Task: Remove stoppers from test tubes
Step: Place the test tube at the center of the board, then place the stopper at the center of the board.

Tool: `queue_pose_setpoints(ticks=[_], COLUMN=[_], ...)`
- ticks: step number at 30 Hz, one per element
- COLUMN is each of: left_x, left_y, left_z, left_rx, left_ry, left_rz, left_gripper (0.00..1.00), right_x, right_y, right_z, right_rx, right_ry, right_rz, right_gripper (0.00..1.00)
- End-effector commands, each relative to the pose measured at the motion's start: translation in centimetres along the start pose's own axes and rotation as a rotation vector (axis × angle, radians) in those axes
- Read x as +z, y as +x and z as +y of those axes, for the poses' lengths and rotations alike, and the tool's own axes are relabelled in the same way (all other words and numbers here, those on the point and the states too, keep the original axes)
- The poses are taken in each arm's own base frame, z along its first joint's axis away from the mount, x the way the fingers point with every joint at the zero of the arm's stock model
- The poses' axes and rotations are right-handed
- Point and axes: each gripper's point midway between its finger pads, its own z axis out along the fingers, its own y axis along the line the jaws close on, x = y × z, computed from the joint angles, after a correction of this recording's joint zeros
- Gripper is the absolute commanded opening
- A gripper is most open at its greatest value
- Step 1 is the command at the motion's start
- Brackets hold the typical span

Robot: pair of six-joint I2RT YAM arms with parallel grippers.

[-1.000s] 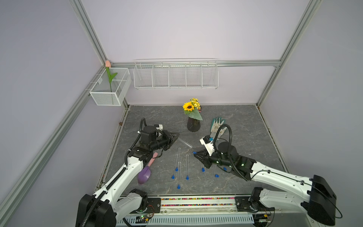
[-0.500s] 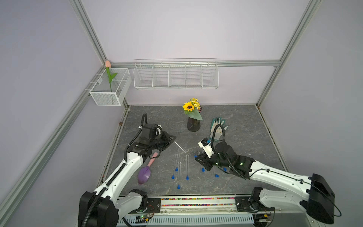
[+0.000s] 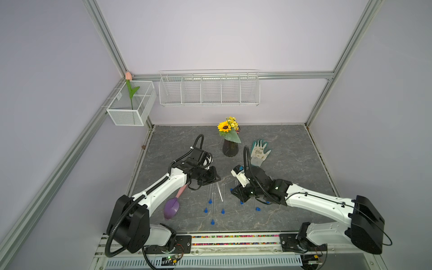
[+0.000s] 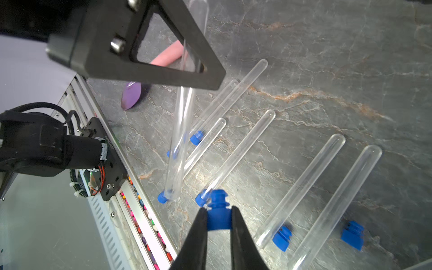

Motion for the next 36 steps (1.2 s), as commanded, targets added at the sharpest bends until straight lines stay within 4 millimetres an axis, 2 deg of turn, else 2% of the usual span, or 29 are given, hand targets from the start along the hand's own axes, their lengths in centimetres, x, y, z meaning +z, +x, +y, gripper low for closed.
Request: queue_pose_setpoints(ticks=[1, 9, 18, 27, 36], left_x=[1.6, 5.6, 8.2, 9.3, 10.0], left_y=[0.2, 0.7, 0.9, 1.2, 1.6], left_z=[-0.5, 0.0, 1.2, 2.3, 3.0], left_rx=[0.067, 0.091, 0.083, 0.072, 0.063], left_ry=[-0.034, -0.091, -0.131, -0.163, -0.172], left_rz=[0.046, 0.132, 0.174, 0.190, 0.202], left_gripper=[0.00, 0.00, 0.00, 0.00, 0.00], right_x=[0.4, 1.4, 2.4, 4.1, 5.4], right_y=[0.8, 1.9, 3.3, 4.5, 5.2], right_z=[-0.2, -1.3, -2.6, -3.6, -3.7], right_rx=[0.034, 0.068, 0.104, 0.153, 0.175], right_ry=[0.011, 0.030, 0.062, 0.073, 0.059], right_rz=[0.056, 0.104, 0.161, 0.212, 0.236], right_gripper=[0.20, 0.20, 0.21, 0.23, 0.24])
